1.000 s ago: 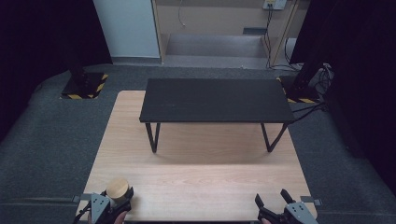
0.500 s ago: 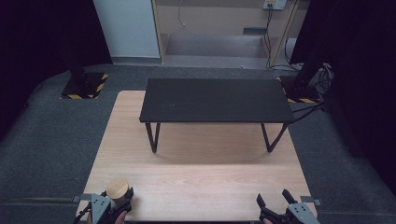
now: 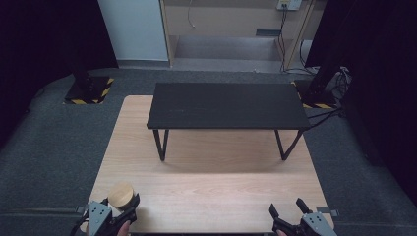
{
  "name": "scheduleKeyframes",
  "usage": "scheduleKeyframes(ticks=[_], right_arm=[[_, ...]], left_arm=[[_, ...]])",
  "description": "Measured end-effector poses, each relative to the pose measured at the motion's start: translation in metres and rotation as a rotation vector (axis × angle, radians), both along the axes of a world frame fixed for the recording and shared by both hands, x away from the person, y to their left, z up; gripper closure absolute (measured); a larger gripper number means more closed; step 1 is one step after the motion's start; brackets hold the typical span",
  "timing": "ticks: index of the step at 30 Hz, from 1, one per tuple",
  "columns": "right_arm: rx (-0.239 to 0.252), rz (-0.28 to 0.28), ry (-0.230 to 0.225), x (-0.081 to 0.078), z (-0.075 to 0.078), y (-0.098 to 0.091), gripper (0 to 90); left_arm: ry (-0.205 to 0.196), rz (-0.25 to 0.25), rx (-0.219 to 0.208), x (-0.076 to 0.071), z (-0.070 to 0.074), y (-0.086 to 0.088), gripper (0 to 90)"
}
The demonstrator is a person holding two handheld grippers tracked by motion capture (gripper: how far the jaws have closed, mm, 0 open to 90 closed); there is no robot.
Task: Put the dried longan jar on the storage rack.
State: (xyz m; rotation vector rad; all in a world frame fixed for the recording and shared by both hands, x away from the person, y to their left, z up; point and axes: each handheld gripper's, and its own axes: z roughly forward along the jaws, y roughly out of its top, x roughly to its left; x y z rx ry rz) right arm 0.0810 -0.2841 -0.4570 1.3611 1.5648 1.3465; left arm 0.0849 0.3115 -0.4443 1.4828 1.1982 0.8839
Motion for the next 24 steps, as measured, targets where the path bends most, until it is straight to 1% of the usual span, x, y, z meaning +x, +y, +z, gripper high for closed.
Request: scheduleKeyframes(ticks=[3, 6, 11, 17, 22, 24], right_arm=[[0.000, 0.003, -0.001, 0.001, 0.001, 0.000, 4.1], [0.006, 0.007, -0.001, 0.002, 0.002, -0.001, 4.1], [0.003, 0.020, -0.003, 0.004, 0.002, 0.001, 4.1], [0.005, 0.025, -0.006, 0.006, 0.003, 0.002, 4.1], [0.005, 0.025, -0.012, 0.006, 0.005, 0.001, 4.1], [0.003, 0.026, -0.015, 0.007, 0.006, 0.001, 4.1]], left_arm=[[-0.010, -0.007, -0.007, 0.001, 0.009, -0.001, 24.8], [-0.017, -0.017, -0.003, 0.006, 0.022, -0.003, 24.8], [-0.030, -0.048, 0.000, 0.018, 0.046, -0.007, 24.8], [-0.062, -0.069, 0.002, 0.030, 0.067, -0.017, 24.8], [-0.088, -0.093, 0.007, 0.045, 0.090, -0.021, 24.8], [-0.091, -0.096, 0.008, 0.047, 0.092, -0.022, 24.8]])
